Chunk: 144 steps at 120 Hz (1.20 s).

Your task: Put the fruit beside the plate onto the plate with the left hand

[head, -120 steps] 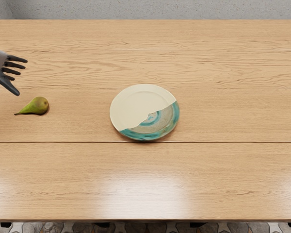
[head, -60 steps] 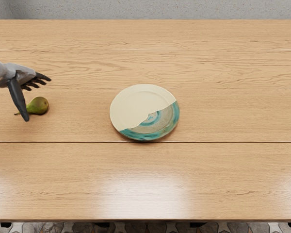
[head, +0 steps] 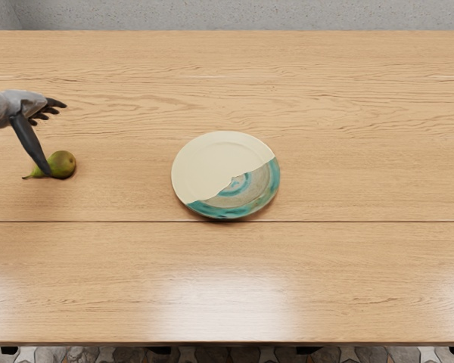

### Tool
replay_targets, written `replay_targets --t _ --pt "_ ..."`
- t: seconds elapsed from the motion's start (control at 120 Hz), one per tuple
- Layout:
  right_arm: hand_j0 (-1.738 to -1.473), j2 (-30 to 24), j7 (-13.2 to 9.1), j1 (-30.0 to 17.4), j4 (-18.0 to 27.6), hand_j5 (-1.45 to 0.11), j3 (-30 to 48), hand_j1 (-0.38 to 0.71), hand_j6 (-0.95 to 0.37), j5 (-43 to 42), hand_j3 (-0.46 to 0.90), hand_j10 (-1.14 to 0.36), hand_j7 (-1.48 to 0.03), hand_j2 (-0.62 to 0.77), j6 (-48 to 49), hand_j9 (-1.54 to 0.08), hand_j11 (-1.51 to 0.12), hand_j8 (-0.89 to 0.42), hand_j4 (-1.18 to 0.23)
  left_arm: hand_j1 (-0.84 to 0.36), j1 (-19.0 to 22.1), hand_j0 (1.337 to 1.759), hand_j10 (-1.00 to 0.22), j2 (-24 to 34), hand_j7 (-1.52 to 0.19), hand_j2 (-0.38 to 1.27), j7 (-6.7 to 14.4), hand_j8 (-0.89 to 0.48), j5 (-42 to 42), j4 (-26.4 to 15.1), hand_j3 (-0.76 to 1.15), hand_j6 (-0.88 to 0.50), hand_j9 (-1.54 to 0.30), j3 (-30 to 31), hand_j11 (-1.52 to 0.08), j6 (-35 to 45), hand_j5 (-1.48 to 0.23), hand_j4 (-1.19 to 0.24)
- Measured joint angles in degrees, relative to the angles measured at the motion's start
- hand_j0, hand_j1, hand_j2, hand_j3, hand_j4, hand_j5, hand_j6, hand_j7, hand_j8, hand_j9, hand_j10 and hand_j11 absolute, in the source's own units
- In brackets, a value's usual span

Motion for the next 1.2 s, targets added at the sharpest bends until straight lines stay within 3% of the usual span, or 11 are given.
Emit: replay_targets --t 0.158,0.492,0.925,1.2 --pt "-1.658 0.00 0.00 -0.02 0.00 0.00 -0.01 -0.35 0.00 0.00 0.00 0.00 0.00 0.00 0.00 0.00 0.00 0.00 0.00 0.34 3.71 1.658 -0.01 -0.19 -0.01 0.00 0.00 -0.02 0.61 -1.16 0.00 -0.02 -0.01 1.30 -0.01 2.19 -0.01 -0.01" --pt "-1.658 0.00 0.00 0.00 0.00 0.00 0.00 -0.35 0.00 0.00 0.00 0.00 0.00 0.00 0.00 0.00 0.00 0.00 0.00 0.34 4.58 1.658 -0.01 -0.28 -0.01 0.00 0.00 -0.02 3.35 -4.22 0.00 -0.02 -0.01 1.75 -0.01 12.41 -0.01 -0.01" --pt "-1.658 0.00 0.00 -0.01 0.00 0.00 -0.02 -0.35 0.00 0.00 0.00 0.00 0.00 0.00 0.00 0.00 0.00 0.00 0.00 0.33 6.79 1.658 -0.02 -4.32 -0.02 0.01 0.00 -0.02 6.87 -2.61 0.00 -0.02 -0.02 2.45 -0.02 20.19 -0.02 -0.02" --pt "-1.658 0.00 0.00 0.00 0.00 0.00 -0.01 -0.35 0.00 0.00 0.00 0.00 0.00 0.00 0.00 0.00 0.00 0.00 0.00 0.18 6.97 1.658 -0.15 -4.33 -0.18 0.03 0.00 -0.15 7.39 -1.22 0.00 -0.15 -0.18 4.42 -0.18 20.95 -0.19 -0.15"
